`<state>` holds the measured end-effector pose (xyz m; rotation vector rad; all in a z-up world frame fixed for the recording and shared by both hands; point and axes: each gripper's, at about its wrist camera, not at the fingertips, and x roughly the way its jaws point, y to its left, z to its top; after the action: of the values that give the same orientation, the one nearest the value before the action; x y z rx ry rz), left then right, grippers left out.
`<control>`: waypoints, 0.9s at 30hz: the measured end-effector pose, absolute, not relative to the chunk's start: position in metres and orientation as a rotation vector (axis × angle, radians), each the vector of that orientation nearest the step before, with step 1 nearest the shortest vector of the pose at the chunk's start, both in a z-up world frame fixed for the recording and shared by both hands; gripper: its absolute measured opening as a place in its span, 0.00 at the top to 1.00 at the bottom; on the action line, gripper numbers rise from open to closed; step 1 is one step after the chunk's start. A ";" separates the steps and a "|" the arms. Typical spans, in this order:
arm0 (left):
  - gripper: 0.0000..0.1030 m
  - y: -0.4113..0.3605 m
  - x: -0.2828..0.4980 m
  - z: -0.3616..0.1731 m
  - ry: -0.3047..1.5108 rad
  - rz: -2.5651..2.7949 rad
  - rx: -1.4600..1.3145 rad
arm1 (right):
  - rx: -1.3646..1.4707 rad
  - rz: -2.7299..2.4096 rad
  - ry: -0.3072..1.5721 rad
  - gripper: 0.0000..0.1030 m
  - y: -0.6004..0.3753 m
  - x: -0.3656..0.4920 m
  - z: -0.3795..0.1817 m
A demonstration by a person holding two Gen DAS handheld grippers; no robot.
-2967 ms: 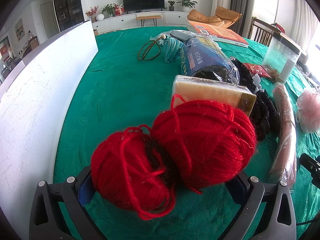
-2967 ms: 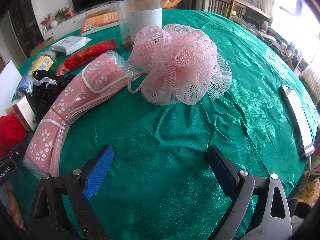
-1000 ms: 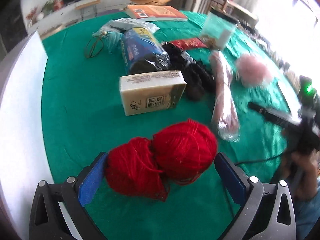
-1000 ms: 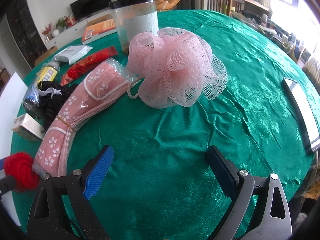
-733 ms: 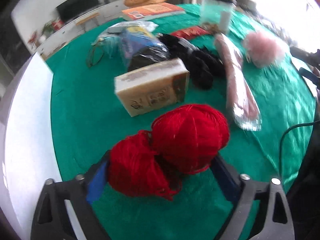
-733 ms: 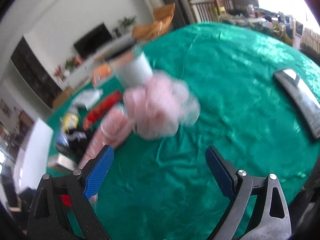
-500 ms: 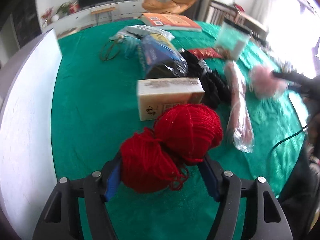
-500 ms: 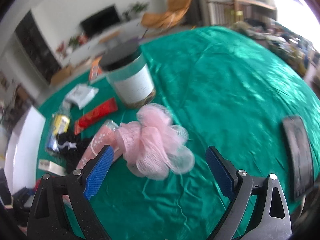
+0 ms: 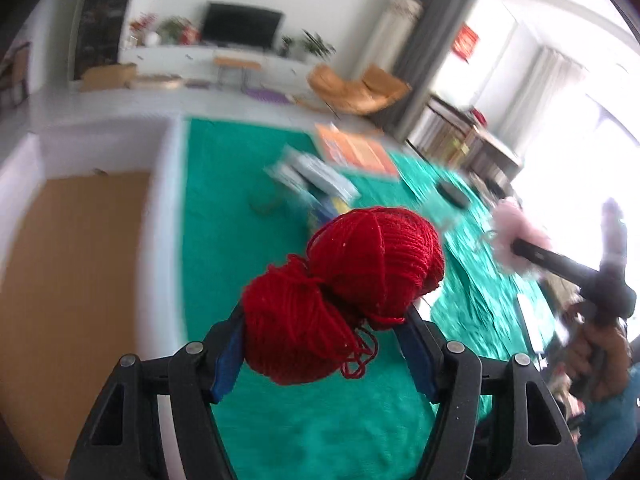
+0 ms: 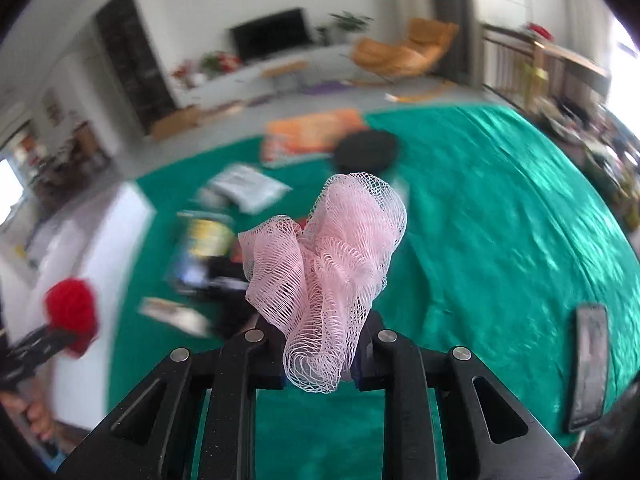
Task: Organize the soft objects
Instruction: 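Carry the yarn and sponge into the white box and open both grippers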
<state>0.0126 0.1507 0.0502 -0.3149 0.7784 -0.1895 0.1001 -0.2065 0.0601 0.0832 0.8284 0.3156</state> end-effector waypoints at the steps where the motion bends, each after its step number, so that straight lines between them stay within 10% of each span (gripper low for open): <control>1: 0.34 0.167 0.005 0.058 0.761 -0.145 -0.312 | 0.081 0.401 0.810 0.78 -0.181 0.092 0.076; 10: 0.18 0.298 -0.071 0.057 0.770 0.315 -0.300 | 0.078 1.015 0.860 0.73 0.046 0.027 0.102; 13: 0.00 0.320 -0.083 0.039 0.790 0.431 -0.299 | 0.033 1.095 0.904 0.21 0.100 0.010 0.084; 27: 0.00 0.227 -0.044 0.048 0.721 0.150 -0.270 | 0.054 0.549 0.879 0.21 -0.062 0.060 0.004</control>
<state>-0.0438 0.2272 0.0484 -0.2701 0.7205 0.1499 0.0599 -0.0623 0.0038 0.0537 0.8787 0.5495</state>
